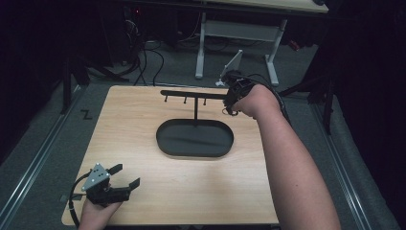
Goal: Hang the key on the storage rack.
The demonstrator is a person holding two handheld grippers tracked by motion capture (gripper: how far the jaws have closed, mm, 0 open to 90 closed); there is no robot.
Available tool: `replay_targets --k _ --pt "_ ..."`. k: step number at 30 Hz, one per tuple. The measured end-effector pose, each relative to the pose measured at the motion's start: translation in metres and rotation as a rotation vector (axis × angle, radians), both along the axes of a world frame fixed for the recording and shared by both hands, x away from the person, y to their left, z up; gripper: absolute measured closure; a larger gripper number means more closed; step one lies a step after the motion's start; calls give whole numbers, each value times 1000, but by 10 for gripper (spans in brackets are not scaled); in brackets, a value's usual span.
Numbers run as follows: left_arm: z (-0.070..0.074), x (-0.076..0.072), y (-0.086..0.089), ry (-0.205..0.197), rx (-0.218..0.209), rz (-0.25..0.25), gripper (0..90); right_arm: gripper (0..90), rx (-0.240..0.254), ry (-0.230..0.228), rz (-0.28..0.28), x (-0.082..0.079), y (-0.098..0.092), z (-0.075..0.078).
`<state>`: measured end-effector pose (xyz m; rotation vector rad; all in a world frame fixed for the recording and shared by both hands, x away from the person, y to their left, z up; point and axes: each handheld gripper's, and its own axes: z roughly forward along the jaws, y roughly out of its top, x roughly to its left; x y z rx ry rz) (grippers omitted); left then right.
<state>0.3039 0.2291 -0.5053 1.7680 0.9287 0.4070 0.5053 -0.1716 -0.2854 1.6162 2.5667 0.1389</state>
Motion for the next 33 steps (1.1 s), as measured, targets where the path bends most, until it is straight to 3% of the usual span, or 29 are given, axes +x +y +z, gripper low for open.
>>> replay_targets --k 13,28,33 --pt "0 0 2 -3 -3 7 110 692 25 0 -13 17 -1 4" --pt "0 0 1 -2 2 3 110 691 36 -12 -49 29 -11 -5" --pt "-1 0 0 -1 6 0 111 688 36 -4 -57 30 -16 -14"
